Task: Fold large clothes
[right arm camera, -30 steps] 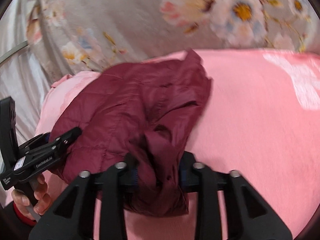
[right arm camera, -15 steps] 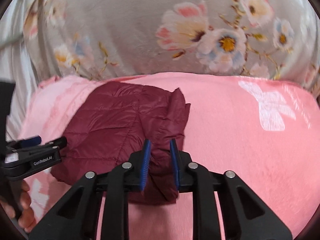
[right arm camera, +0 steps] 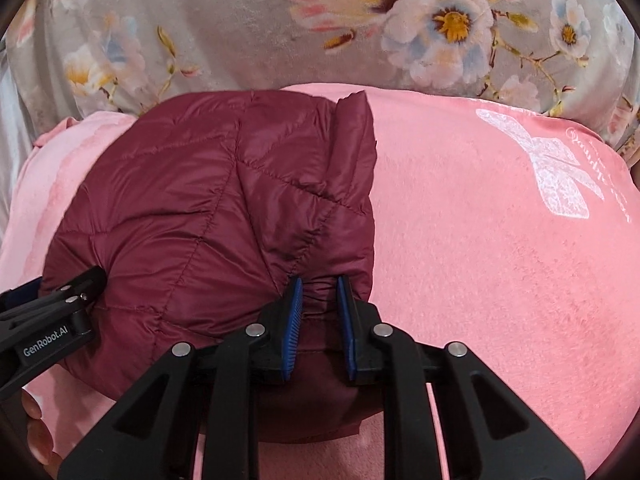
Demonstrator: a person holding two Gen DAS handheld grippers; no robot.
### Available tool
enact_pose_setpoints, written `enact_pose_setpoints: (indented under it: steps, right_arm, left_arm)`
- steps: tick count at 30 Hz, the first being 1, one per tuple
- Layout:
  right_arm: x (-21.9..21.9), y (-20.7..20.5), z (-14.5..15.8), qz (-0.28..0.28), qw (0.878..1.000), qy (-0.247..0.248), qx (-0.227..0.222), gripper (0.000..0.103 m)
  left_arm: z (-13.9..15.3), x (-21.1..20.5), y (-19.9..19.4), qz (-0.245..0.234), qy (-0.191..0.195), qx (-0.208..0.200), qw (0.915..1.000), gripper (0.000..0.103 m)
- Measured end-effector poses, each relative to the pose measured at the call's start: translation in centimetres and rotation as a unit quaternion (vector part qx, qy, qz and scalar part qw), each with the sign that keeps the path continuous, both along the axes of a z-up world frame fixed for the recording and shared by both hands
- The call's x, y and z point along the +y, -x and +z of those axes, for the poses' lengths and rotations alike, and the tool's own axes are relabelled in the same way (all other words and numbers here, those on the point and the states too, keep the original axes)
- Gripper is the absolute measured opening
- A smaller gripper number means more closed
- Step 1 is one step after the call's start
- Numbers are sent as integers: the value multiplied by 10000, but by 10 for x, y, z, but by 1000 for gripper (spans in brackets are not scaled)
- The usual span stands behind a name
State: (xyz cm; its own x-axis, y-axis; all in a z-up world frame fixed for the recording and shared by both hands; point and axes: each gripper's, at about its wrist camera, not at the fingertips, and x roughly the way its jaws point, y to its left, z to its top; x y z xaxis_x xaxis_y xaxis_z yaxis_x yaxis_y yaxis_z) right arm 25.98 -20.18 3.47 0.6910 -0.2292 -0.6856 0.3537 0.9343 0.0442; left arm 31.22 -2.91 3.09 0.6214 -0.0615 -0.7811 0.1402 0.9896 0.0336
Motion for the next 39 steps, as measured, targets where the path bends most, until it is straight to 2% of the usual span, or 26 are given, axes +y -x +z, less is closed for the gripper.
enact_pose_setpoints:
  steps: [5,18,32,35,36,38,39]
  right_arm:
    - [-4,0,-2,9,9999,-159,-18,17]
    - [-5,2,-4,17,9995,-304,-74,18]
    - [-3,-2,-6,12,9998,-190,-2,18]
    - [-8,3,-4,54,9993,-346,-91,19]
    - [-9,8,-2,52,9992,-374,-91,21]
    - [-9,31,10,19,9991,-348,-221,36]
    - [-8,49,16,21,9989,-318,-356,49]
  left_arm:
    - [-7,-3,-1,-35,-60,-96,9999,88]
    - [-13,-20,8,14,-599,-610,9963,89]
    - [-13,-24,10,56,-797,-694,9944,89]
    - [-11,-22,11,69,-764,-730,9944,89]
    - [-9,-18,13,75,-689,-733,9949,89]
    - [-4,-8,23,102,-462,-686,9965,89]
    - [-1,-1,32,102,-312,-693,9971,89]
